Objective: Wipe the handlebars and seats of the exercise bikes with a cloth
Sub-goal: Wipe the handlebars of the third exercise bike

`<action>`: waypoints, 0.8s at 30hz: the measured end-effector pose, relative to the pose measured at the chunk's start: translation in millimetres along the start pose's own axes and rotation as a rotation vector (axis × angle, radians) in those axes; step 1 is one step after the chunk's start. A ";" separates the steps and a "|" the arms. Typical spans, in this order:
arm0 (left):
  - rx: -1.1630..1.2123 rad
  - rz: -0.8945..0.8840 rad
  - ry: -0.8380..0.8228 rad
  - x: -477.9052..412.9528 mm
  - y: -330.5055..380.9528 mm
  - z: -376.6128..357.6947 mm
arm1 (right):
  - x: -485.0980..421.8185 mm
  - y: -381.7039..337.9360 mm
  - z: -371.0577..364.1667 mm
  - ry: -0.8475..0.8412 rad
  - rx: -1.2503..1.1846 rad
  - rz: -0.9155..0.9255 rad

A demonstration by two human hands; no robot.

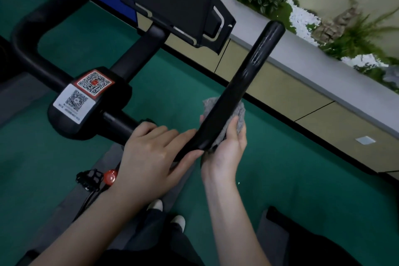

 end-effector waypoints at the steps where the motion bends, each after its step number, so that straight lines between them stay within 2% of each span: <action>1: 0.002 -0.004 0.002 -0.2 -0.2 -0.3 | 3.9 2.3 1.5 0.004 0.027 0.011; 7: 0.021 0.012 -0.025 -1.4 2.3 2.0 | 0.2 3.2 2.8 0.027 0.174 0.161; 12: 0.045 0.061 -0.140 -8.3 5.5 10.4 | -24.2 -10.0 -11.4 0.043 0.051 0.040; 14: 0.049 0.100 -0.164 -15.0 7.4 12.3 | -18.0 -7.4 -6.9 0.029 0.089 0.007; 16: 0.053 0.145 -0.169 -25.9 14.2 11.6 | -13.2 -7.1 -1.1 0.001 0.150 0.056; 18: 0.046 0.190 -0.171 -37.0 24.5 9.3 | -14.5 -10.8 0.4 -0.028 0.273 0.203; 21: 0.053 0.270 -0.159 -45.4 35.6 4.8 | -19.8 -19.2 -3.1 -0.056 0.535 0.545; 22: 0.065 0.295 -0.150 -46.0 37.1 3.1 | -20.9 -22.7 -4.1 -0.105 0.621 0.673; 24: 0.089 0.329 -0.131 -45.9 39.0 0.8 | -26.3 -30.0 -3.3 -0.321 0.840 0.918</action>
Point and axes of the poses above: each hand's wrist, its own x-axis away from the middle knuckle, its own z-axis out of the back of the hand, y = z × x, the point moved 1 cm from there along -x, towards the middle knuckle, and after that the axes turned 6 degrees about -x, right-handed, at the moved point
